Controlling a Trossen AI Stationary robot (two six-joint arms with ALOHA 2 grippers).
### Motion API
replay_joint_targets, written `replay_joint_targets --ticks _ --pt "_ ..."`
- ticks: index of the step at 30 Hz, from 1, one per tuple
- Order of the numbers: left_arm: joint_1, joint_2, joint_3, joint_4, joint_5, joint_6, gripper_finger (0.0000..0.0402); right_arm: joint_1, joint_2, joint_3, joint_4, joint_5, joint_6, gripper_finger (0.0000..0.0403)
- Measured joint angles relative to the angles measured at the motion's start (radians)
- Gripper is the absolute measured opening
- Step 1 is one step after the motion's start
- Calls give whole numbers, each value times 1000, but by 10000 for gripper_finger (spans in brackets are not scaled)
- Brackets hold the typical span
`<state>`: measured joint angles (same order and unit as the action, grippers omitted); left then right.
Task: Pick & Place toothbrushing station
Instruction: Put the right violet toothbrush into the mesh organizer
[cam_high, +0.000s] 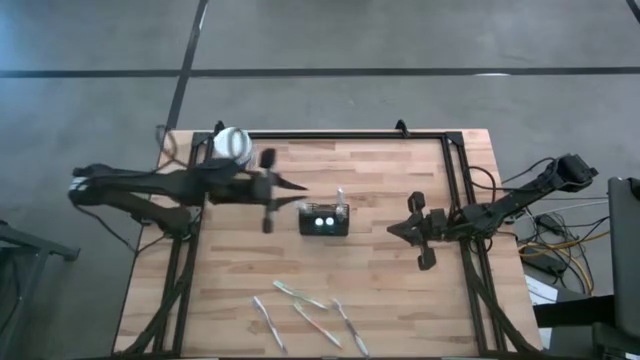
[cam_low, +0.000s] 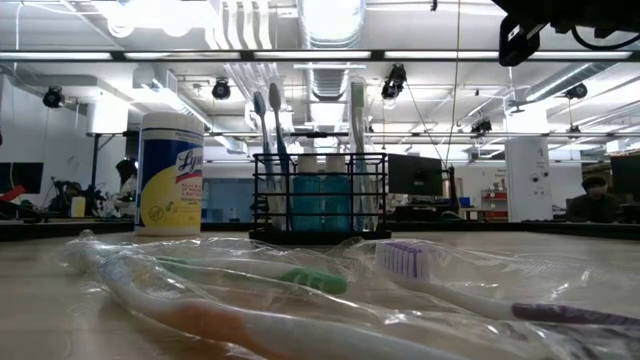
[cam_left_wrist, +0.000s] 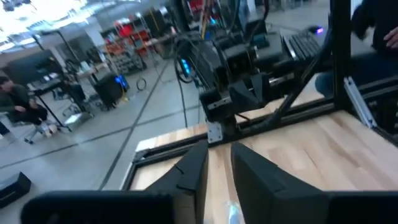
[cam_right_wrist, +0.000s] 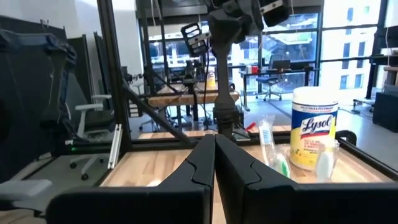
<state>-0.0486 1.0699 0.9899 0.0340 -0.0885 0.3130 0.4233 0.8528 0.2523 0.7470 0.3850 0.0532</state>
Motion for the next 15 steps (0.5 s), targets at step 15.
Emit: replay_joint_targets --ticks 15 --pt "1 -502 -461 -1 27 -205 4 -1 1 0 -1 71 -37 8"
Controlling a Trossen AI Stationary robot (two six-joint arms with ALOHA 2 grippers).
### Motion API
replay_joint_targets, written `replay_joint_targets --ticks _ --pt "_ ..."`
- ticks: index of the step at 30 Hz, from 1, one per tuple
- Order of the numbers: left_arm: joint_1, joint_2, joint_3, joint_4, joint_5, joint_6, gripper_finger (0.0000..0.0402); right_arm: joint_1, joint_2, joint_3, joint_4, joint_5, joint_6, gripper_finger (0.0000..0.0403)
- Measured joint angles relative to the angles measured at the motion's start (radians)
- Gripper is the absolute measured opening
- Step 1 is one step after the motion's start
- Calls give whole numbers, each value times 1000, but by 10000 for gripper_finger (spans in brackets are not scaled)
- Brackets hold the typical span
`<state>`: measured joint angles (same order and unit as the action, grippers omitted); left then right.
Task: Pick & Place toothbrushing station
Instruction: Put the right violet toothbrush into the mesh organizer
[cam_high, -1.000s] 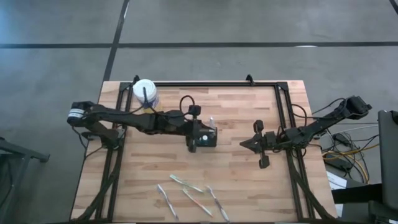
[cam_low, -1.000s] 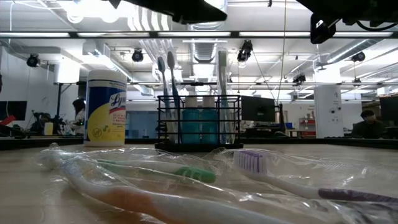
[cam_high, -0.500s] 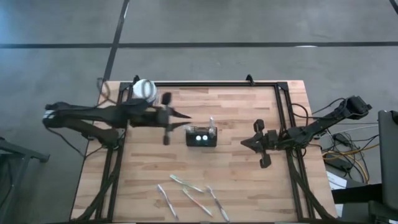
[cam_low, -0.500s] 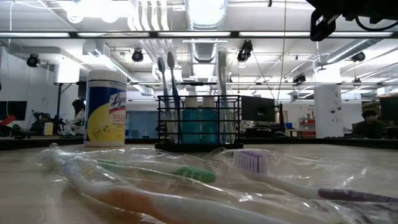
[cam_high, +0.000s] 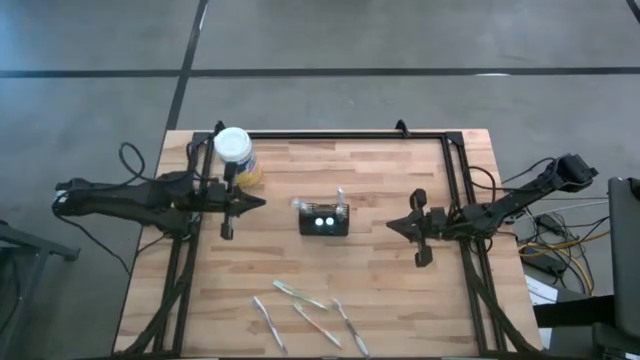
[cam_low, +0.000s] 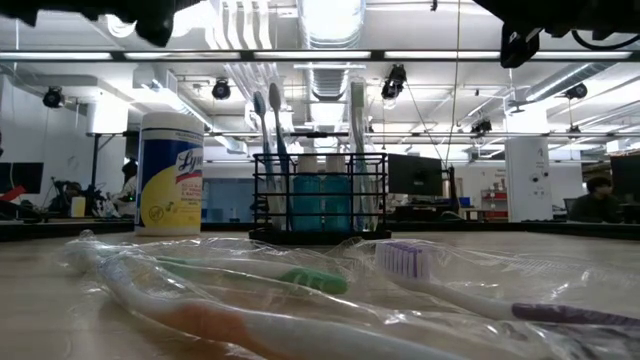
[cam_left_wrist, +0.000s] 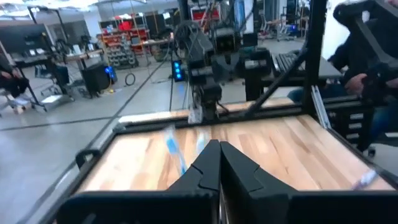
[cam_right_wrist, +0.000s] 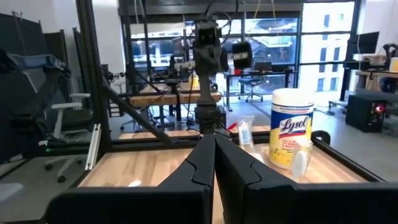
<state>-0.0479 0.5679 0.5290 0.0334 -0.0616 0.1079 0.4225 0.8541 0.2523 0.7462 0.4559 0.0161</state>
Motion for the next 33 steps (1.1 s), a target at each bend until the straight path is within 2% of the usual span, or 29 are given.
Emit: replay_joint_targets --ticks 7,18,25,33 --pt "0 -119 -117 37 1 -32 5 0 1 0 0 0 -12 8" --pt "-1 -243 -188 26 19 -68 5 0 1 0 0 -8 8 8" --pt "-1 -284 -192 24 22 -101 5 0 1 0 2 -8 28 8" --pt "-1 -297 -192 57 129 -117 5 0 1 0 24 -9 33 8"
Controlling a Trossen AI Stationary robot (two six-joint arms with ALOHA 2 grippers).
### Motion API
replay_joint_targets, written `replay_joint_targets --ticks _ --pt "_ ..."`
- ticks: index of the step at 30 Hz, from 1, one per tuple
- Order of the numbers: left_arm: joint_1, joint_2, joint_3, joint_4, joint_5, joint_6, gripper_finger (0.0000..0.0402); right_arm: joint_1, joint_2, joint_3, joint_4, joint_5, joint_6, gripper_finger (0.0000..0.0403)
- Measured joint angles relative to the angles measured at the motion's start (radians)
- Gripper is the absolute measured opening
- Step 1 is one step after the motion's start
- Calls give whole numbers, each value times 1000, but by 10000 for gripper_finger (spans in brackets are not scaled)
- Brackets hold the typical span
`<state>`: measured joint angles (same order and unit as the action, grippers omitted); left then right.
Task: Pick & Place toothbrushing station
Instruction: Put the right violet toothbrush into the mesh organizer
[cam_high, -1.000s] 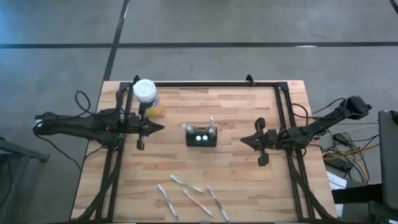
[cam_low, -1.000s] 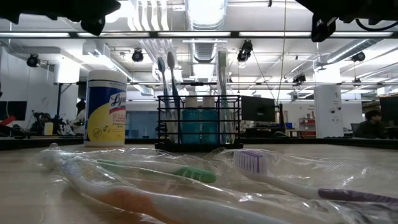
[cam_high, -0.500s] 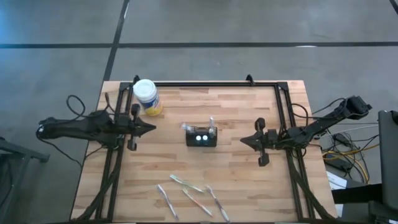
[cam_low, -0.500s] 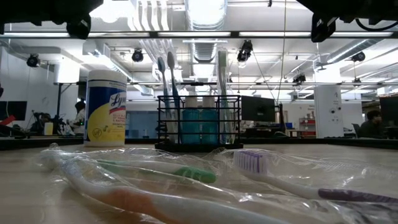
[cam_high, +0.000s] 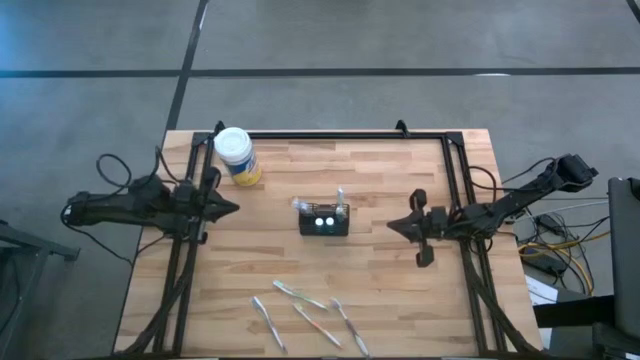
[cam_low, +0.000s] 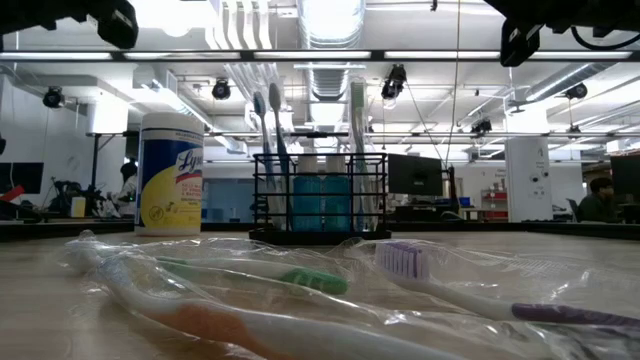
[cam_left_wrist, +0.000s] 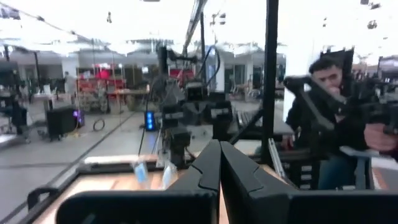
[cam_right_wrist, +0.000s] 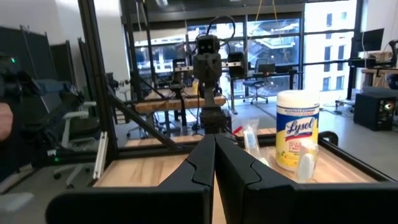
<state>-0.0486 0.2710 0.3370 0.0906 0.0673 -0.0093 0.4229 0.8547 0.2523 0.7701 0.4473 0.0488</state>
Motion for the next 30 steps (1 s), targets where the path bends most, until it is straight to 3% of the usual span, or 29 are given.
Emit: replay_joint_targets --ticks 3,9,14,20,26,30 --pt "0 -2 1 48 -35 8 5 0 0 0 20 -1 1 8" --pt "1 -21 1 -15 -333 95 5 0 0 0 27 -2 -2 8" --pt "1 -36 0 -72 -275 71 5 0 -5 0 33 -2 59 8" --pt "-1 -63 0 -184 -51 143 5 0 22 0 33 -2 57 8" --pt "0 -70 -46 -239 -187 88 5 0 91 0 66 23 53 8" --pt "0 -80 -123 -202 -207 130 5 0 160 0 130 25 0 8"
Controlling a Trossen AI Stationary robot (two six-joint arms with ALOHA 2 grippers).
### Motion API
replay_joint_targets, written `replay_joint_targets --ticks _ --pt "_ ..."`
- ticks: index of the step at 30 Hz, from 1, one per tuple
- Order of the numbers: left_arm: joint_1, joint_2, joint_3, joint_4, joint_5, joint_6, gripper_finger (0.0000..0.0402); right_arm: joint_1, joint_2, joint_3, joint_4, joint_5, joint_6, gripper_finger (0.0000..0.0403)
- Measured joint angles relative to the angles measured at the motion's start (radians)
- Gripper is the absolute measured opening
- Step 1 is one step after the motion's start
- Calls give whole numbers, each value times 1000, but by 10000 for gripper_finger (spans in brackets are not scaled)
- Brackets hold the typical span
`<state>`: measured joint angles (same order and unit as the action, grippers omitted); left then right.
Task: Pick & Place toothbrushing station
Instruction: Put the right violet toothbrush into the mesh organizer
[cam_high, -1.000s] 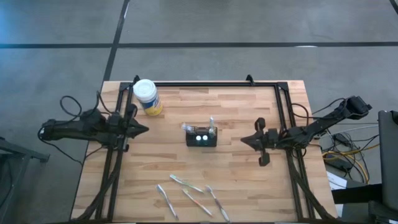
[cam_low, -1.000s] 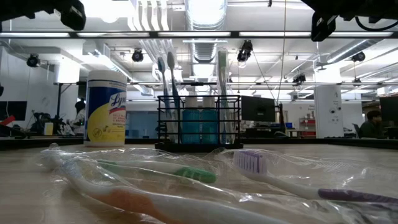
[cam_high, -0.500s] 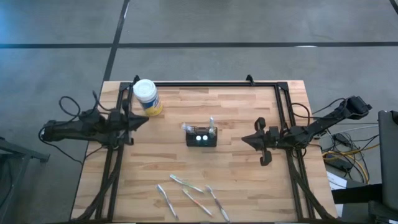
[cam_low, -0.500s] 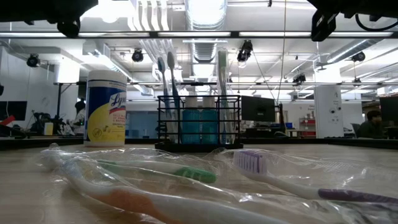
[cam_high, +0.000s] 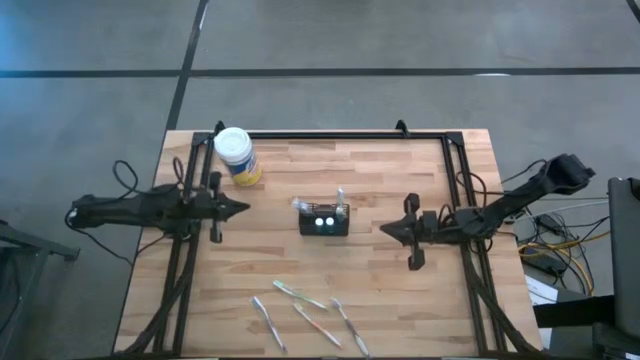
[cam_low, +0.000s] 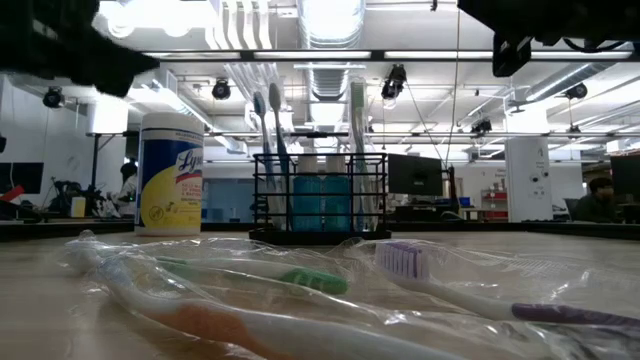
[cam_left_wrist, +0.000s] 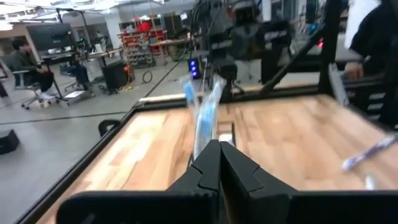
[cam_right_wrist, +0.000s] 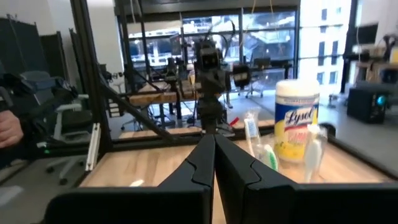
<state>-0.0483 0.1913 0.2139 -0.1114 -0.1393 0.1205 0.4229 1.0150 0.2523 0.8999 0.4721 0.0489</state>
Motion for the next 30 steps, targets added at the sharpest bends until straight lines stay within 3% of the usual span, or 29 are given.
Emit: replay_joint_targets --ticks 4,9,12,22,30 --pt "0 -16 -94 127 -24 -1 5 0 47 0 85 3 -105 8" --pt "-1 -58 -167 189 -50 11 5 0 54 0 101 111 -89 8" --pt "0 -93 -197 235 -62 18 5 1 54 0 100 64 -95 8" --pt "0 -188 -205 187 -88 39 5 14 54 0 44 25 -139 8" --pt "0 -190 -206 174 -91 13 5 13 53 -3 -14 25 -57 8"
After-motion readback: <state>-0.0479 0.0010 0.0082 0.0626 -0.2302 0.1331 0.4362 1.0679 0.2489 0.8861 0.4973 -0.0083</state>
